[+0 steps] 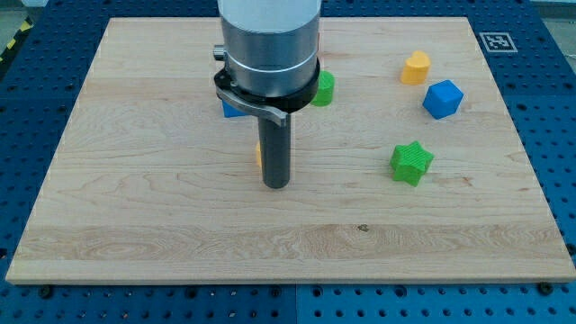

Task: Slide the yellow hexagon to the center

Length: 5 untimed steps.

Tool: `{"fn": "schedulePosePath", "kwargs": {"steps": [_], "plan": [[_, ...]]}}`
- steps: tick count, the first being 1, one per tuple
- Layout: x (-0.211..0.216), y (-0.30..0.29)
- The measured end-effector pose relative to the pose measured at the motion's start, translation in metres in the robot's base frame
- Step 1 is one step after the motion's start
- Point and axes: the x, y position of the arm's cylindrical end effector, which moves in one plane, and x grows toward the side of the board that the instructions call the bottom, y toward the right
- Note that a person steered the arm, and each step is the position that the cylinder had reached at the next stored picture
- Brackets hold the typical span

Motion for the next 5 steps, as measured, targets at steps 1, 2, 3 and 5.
{"fn": "schedulePosePath", "kwargs": {"steps": [1, 2, 3, 5], "plan": [[-0.001, -0.023], [-0.001, -0.028], [-0.006, -0.023], [-0.03, -0.004]]}}
